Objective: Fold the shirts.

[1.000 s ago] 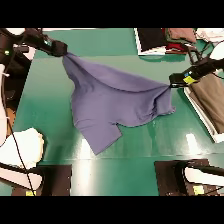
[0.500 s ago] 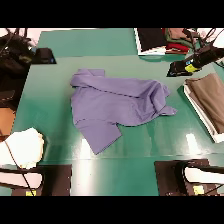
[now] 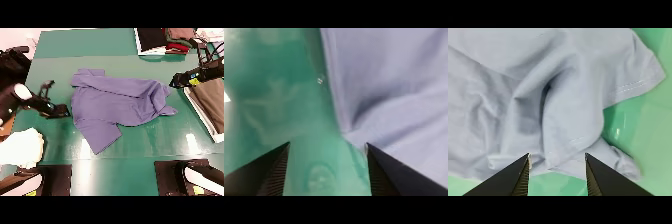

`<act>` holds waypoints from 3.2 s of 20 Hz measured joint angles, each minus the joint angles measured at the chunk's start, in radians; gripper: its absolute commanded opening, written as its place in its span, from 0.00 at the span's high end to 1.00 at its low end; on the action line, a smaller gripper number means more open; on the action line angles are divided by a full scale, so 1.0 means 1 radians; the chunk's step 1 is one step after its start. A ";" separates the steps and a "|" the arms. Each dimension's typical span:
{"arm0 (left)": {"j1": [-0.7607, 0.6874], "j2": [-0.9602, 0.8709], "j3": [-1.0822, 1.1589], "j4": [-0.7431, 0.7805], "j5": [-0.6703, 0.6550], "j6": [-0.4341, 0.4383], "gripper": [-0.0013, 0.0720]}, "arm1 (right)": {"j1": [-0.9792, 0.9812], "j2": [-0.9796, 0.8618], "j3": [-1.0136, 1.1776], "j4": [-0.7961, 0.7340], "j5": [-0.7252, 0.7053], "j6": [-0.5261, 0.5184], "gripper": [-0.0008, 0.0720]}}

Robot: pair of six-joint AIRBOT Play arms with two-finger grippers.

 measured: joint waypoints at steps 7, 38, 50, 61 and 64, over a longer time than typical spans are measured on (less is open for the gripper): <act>-0.130 0.020 -0.174 -0.113 0.210 -0.039 0.24 | 0.000 0.020 -0.027 0.048 -0.020 0.000 0.46; -0.094 0.114 0.188 -0.007 0.152 -0.048 0.95 | -0.293 -0.081 -0.412 0.261 -0.050 -0.151 0.97; -0.093 0.394 1.013 0.060 0.137 -0.048 0.95 | -0.288 0.382 0.338 0.249 -0.063 -0.130 0.97; -0.093 0.333 1.027 0.216 0.029 -0.052 0.95 | -0.289 0.247 0.725 0.135 0.108 0.004 0.97; -0.093 0.224 0.851 0.228 0.010 -0.068 0.95 | -0.275 0.134 0.625 0.124 0.162 0.020 0.97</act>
